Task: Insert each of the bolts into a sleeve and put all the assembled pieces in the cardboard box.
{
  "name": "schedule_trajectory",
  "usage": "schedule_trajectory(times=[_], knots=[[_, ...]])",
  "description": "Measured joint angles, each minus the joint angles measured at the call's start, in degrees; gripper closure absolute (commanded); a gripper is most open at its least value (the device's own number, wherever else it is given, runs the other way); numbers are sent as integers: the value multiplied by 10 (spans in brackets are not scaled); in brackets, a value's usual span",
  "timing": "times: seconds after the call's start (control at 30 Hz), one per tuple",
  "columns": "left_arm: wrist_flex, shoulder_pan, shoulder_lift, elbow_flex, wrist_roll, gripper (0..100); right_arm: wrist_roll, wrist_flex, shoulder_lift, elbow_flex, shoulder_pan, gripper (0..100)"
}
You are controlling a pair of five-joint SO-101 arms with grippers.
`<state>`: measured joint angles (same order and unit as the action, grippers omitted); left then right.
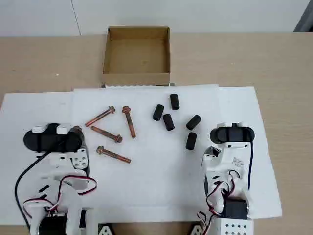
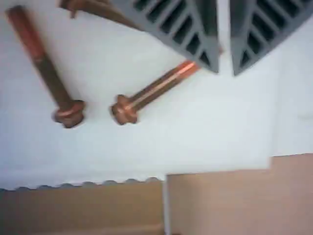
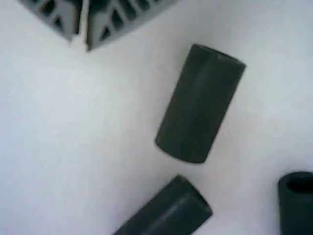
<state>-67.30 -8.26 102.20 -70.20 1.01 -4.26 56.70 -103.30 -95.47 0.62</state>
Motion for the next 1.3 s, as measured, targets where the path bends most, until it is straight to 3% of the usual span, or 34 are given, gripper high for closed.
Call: schedule_trajectory(times=[0.37,0.6,0.8,0.93,1.03,1.3], knots=[[-15,-24,-252,174,0,994,0,2,0,10,0,995],[-37,-24,-379,225,-5,993,0,70,19,160,-42,995],[-37,-24,-387,225,-4,992,0,103,186,295,-51,995],[-59,-24,-392,226,83,992,0,137,350,428,-50,995],[-73,-24,-392,227,124,992,-35,193,466,528,-51,995],[-132,-24,-395,227,133,992,-114,324,701,711,-103,995]])
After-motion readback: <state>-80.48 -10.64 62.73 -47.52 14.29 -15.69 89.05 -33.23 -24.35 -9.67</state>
